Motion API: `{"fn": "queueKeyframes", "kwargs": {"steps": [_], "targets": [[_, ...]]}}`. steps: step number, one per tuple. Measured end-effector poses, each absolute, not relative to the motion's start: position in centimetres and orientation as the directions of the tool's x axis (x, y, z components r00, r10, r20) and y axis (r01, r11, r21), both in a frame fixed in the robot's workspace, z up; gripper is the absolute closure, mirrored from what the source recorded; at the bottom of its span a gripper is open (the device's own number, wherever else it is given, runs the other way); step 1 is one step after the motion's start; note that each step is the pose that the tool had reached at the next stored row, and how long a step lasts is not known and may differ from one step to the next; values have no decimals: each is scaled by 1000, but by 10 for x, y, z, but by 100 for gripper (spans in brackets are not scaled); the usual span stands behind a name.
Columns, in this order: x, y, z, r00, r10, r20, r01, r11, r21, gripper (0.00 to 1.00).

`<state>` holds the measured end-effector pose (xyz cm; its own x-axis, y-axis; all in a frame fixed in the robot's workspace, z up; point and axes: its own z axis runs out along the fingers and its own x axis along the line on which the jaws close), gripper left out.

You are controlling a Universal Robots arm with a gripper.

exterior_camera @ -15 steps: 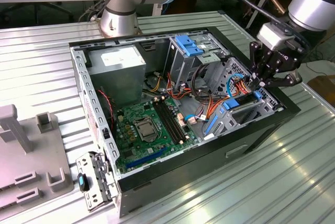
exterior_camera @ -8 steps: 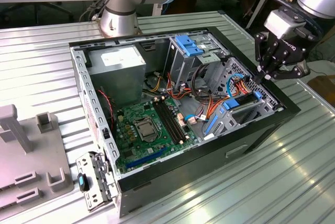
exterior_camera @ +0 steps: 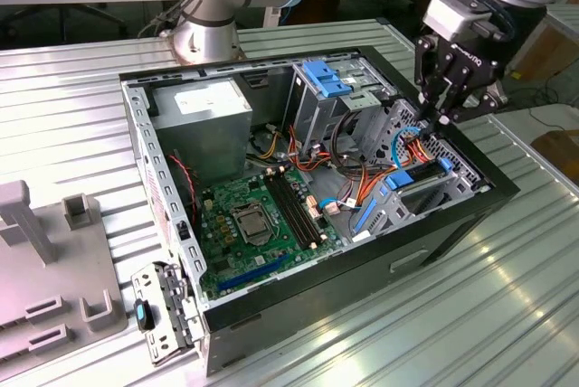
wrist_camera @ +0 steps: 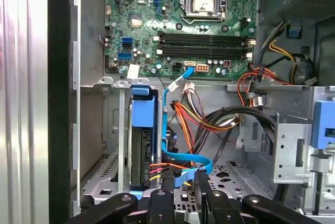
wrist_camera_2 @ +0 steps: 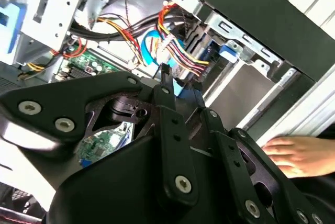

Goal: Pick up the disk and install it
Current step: 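Insert the second disk wire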

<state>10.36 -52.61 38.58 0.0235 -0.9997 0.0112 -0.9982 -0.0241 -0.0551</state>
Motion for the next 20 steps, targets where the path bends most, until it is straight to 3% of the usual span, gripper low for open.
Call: {"fn": "queueKeyframes", "kwargs": {"steps": [6,16,18,20], "targets": [[104,-524,382,23,-996,88,-998,-28,-53,70],[104,-513,376,23,-991,134,-998,-31,-52,71],[104,-513,376,23,-991,134,-998,-31,-52,84],[104,-513,376,23,-991,134,-998,-31,-52,84]]}}
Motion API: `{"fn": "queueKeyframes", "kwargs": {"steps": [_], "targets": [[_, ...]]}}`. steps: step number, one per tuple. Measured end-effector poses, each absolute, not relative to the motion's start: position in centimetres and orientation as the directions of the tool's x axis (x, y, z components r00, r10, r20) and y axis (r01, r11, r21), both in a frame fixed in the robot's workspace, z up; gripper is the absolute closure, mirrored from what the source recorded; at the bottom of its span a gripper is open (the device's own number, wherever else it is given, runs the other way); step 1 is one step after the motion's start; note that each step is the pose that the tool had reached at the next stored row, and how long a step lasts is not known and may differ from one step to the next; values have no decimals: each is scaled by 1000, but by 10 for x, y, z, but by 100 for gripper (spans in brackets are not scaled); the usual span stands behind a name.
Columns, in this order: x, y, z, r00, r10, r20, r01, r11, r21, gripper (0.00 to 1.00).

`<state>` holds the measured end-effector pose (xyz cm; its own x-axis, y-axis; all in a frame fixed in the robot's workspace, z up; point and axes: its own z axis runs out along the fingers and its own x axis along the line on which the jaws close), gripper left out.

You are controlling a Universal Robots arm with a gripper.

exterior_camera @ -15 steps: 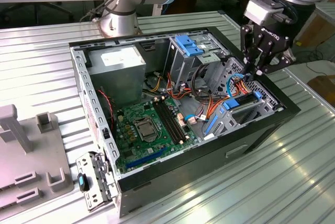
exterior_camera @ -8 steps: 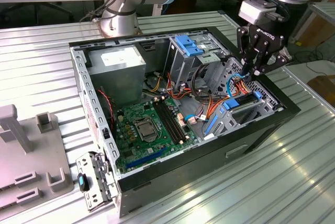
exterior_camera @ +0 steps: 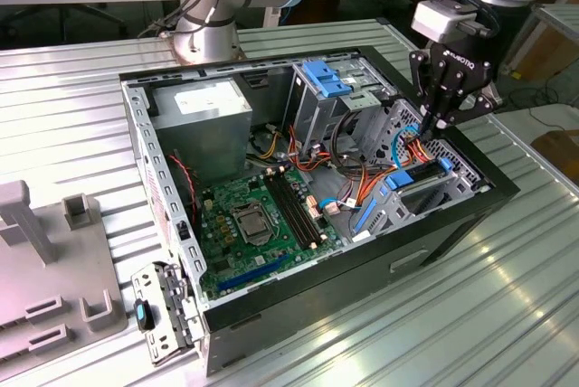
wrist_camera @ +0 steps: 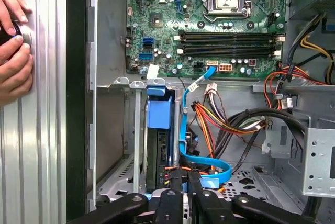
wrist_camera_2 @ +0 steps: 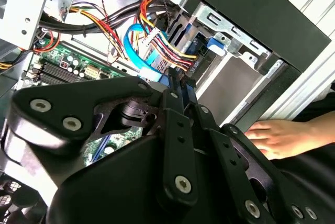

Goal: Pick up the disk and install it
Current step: 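Insert the second disk wire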

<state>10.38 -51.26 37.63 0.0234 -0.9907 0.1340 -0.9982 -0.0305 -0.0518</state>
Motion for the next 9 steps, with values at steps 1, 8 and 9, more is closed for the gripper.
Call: {"fn": "queueKeyframes", "kwargs": {"steps": [1,8,9], "targets": [[104,-513,376,23,-991,134,-998,-31,-52,84],[104,-523,375,23,-991,134,-998,-30,-52,84],[104,-527,374,23,-991,134,-998,-31,-51,84]]}}
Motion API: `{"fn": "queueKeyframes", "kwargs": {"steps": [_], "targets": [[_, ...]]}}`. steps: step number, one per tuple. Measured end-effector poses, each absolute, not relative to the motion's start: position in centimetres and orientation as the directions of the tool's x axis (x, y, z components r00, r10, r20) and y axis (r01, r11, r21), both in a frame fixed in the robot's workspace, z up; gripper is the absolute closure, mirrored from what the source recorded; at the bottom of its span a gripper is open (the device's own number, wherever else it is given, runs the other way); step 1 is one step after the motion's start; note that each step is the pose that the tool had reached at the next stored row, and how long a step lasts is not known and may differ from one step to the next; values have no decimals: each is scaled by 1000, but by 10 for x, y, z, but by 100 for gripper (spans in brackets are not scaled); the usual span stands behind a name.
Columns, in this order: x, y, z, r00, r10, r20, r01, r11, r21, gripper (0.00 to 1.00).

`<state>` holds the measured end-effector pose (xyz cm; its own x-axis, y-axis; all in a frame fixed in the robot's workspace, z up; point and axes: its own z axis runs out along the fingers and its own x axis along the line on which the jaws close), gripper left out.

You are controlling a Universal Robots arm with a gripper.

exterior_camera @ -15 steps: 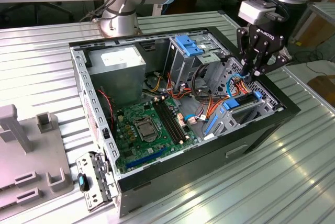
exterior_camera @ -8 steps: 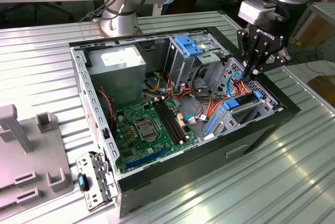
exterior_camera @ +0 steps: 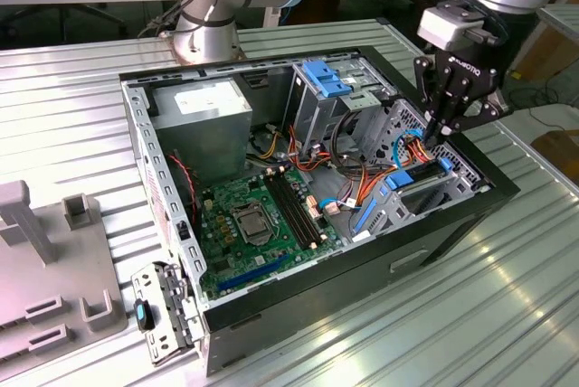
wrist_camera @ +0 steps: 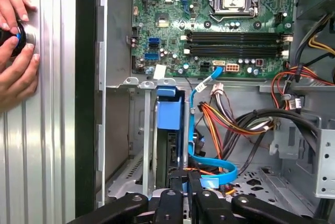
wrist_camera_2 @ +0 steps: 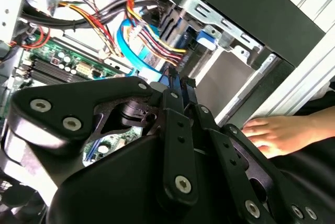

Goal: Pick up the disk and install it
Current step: 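Insert the second disk wire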

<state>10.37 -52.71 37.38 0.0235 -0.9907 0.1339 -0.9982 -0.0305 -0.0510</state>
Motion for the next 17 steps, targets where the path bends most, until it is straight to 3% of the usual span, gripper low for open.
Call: {"fn": "queueKeyframes", "kwargs": {"steps": [17], "targets": [[104,-529,372,24,-991,132,-998,-30,-51,84]]}}
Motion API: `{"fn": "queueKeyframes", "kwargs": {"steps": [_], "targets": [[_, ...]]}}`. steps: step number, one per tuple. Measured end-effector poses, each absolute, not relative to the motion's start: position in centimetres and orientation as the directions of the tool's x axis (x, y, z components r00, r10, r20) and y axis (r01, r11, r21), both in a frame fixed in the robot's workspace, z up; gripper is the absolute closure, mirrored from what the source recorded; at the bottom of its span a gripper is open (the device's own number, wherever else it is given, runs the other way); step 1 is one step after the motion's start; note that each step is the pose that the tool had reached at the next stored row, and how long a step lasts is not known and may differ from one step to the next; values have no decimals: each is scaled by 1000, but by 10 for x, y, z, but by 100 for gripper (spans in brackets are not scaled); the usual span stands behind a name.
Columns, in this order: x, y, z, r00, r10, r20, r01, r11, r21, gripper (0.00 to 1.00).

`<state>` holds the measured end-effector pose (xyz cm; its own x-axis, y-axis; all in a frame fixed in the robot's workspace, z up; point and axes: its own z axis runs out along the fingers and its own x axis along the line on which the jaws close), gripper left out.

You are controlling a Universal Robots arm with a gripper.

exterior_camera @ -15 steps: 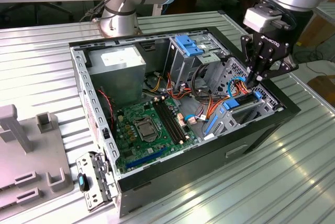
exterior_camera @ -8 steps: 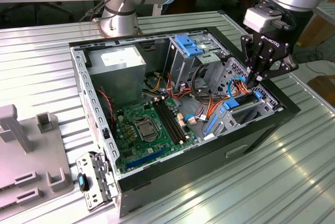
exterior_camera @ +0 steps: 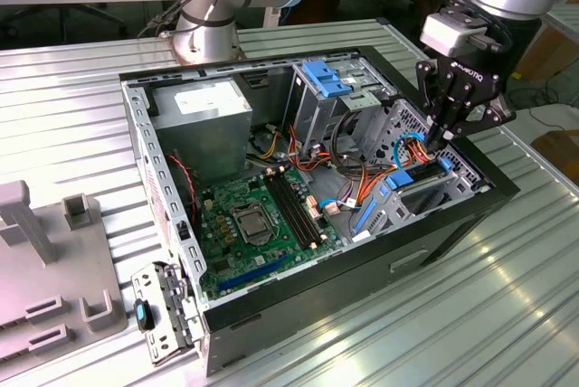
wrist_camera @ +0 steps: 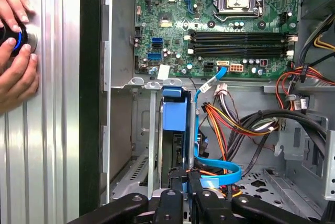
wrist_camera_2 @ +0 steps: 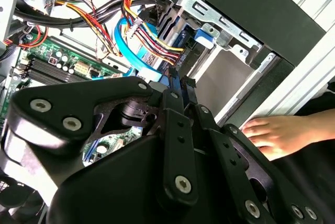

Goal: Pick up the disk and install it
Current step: 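Insert the second disk wire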

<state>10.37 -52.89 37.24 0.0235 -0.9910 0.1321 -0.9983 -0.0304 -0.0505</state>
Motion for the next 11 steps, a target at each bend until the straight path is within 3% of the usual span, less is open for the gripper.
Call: {"fn": "queueKeyframes", "kwargs": {"steps": [5,7,11], "targets": [[96,-533,372,24,-992,122,-998,-30,-51,84],[96,-533,370,23,-994,105,-998,-29,-52,84],[96,-533,370,24,-994,105,-998,-29,-52,84]]}}
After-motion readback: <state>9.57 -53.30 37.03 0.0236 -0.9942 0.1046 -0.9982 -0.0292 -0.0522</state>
